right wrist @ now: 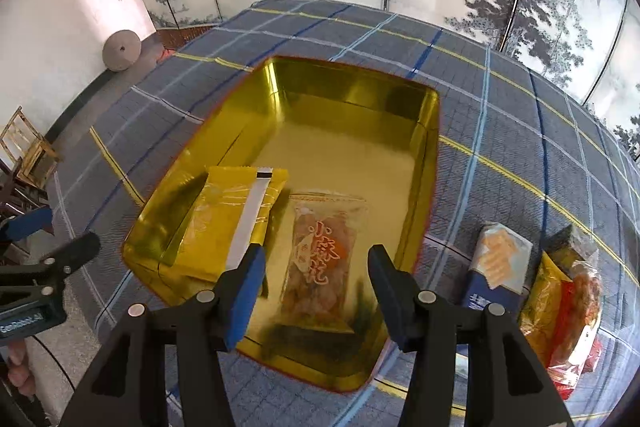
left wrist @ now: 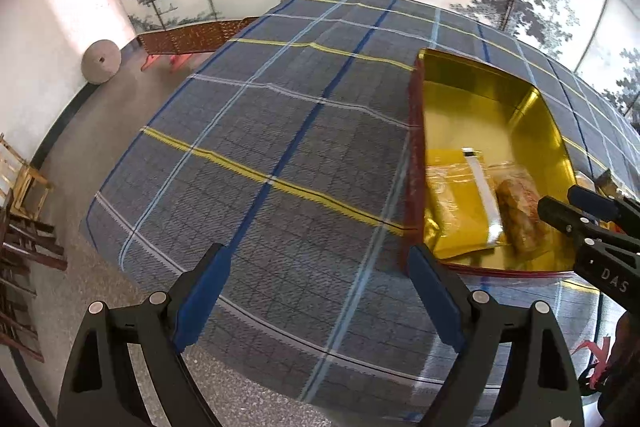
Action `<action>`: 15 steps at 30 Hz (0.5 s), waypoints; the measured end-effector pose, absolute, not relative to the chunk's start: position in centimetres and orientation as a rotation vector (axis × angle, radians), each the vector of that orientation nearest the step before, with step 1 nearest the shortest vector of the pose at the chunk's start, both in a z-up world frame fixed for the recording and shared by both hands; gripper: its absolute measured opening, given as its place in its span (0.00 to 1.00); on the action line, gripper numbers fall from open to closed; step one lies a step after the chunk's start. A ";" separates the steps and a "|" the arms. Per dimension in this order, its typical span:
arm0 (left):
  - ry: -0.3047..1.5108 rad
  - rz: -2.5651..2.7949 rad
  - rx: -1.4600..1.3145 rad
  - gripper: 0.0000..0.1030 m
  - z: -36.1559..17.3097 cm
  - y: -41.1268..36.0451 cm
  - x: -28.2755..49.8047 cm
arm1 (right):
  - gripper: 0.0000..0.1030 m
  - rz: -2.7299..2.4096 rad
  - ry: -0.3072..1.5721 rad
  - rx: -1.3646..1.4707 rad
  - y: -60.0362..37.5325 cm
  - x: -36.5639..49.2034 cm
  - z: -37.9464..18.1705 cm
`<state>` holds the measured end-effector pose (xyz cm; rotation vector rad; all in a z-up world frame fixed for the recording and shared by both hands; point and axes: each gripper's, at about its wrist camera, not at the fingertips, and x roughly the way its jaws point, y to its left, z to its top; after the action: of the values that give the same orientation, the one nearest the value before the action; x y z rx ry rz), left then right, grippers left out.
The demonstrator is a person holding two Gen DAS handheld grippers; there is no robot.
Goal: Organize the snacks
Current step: 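Carry the clear twisted-snack bag into the gold tin and open the right tool, then grasp the pink wrapped candy with the right tool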
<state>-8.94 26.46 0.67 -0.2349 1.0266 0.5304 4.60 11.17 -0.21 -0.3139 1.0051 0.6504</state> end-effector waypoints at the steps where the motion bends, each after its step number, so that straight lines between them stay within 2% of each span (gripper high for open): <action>1: 1.026 0.524 -0.229 0.86 0.8 26.1 -8.7 | 0.53 0.656 1.004 -0.305 10.7 4.6 0.0; 15: 1.032 0.404 -0.152 0.86 1.4 20.4 -5.9 | 0.53 0.592 0.944 -0.325 -1.0 6.0 1.3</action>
<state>-5.88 20.39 1.43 -0.1521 1.0316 0.4044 6.01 -0.97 1.27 -0.3246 0.9437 0.5925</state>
